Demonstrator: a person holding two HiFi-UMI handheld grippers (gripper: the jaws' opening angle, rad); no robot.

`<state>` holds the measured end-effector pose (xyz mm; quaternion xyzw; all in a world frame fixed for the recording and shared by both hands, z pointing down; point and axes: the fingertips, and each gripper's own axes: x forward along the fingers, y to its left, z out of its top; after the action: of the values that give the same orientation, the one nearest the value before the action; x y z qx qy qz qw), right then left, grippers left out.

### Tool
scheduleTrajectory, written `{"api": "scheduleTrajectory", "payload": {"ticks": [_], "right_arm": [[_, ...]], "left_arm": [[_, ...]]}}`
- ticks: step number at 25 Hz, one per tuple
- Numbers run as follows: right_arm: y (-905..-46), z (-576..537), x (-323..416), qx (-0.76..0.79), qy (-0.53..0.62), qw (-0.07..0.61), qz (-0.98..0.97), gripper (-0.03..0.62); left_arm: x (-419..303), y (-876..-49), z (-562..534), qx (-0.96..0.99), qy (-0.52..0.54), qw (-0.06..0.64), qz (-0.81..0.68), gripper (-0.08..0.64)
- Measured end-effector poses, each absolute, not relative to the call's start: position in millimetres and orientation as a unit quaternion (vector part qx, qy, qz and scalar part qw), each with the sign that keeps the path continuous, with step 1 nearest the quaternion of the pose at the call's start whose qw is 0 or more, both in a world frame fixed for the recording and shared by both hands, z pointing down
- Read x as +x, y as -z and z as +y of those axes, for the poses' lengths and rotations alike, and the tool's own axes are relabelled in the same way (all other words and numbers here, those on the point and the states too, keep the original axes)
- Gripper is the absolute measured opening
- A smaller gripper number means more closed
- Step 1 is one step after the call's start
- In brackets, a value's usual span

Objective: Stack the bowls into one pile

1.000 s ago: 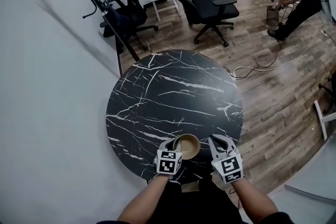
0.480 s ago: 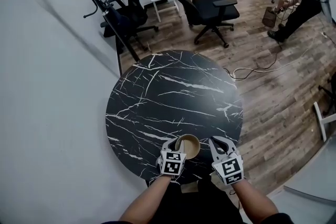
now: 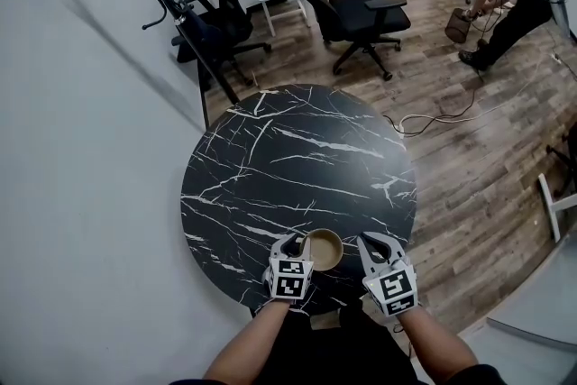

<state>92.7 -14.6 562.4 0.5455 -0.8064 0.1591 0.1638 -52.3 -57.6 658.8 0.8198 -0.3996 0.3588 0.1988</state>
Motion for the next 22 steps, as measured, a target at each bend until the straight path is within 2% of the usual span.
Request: {"api": "scheduleTrajectory", "payload": {"ticks": [8, 17, 22], "right_arm": [[-551.9, -19.2, 91.1, 0.546, -0.151, 0.158, -0.809, 0.01], [-533.8, -25.5, 83.9, 0.539, -0.135, 0.142, -0.819, 0.009], [-519.3, -30.0, 82.6, 0.538, -0.125, 0.131, -0.823, 0.009]], "left_arm": [[-56.7, -615.4, -66.6, 0.838, -0.298, 0.18, -0.42, 0.087], [-58.9, -552.8, -72.6, 0.855, -0.223, 0.151, -0.444, 0.018], [-64.3, -534.9, -72.2, 0.855, -0.21, 0.148, -0.45, 0.014]]}}
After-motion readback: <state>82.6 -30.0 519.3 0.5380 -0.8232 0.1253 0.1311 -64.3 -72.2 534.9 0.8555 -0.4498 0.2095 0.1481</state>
